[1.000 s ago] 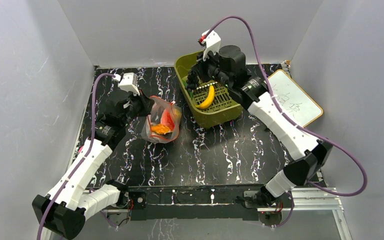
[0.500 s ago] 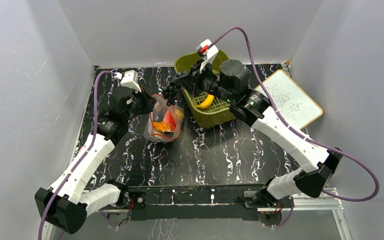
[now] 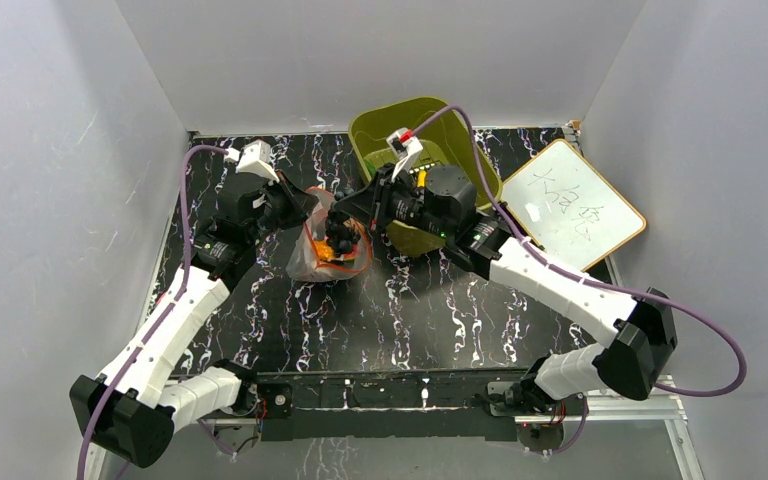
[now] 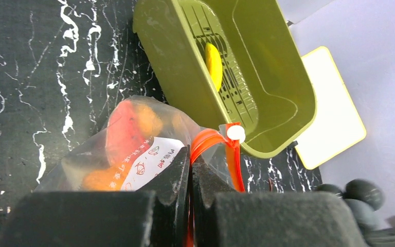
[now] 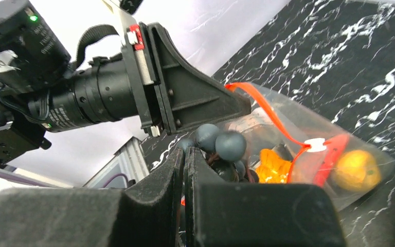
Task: Place the food in the zip-top bag and seal the zipper
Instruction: Place the fake fruit in the zipper food storage bag.
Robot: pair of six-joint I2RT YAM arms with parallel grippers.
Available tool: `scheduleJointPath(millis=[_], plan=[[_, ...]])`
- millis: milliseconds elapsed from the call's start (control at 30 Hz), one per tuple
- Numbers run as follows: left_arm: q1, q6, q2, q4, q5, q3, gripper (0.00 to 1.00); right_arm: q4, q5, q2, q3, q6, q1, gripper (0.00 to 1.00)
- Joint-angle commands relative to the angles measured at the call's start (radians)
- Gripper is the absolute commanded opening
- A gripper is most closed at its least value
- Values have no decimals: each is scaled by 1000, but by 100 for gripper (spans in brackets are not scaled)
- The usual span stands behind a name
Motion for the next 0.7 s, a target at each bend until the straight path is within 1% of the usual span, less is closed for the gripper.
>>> scheduleJointPath(millis=[0,167,233,333,367,433,500,667], plan=[[-1,-67,-25,66,51,33,0,168,-27,-1,-23,84,13,0],[-2,-73,-25,82,59,24,0,209,34,31,-79,74,24,0],[-1,-77,-24,80,62,28,0,215,35,57,-97,71,25,0],[-2,-84,-22,72,65,40,0,200,50,74,-112,39,29,0],[-1,-85,-22,71,66,42,0,182,70,72,-112,27,29,1],[-1,-83,-21,72,64,44,0,115,116,62,-91,-18,29,12],[-2,-58,-15,78,72,39,0,44,164,53,-52,-75,29,19],[-1,1,4,64,80,47,0,-82,198,72,52,-165,29,38]])
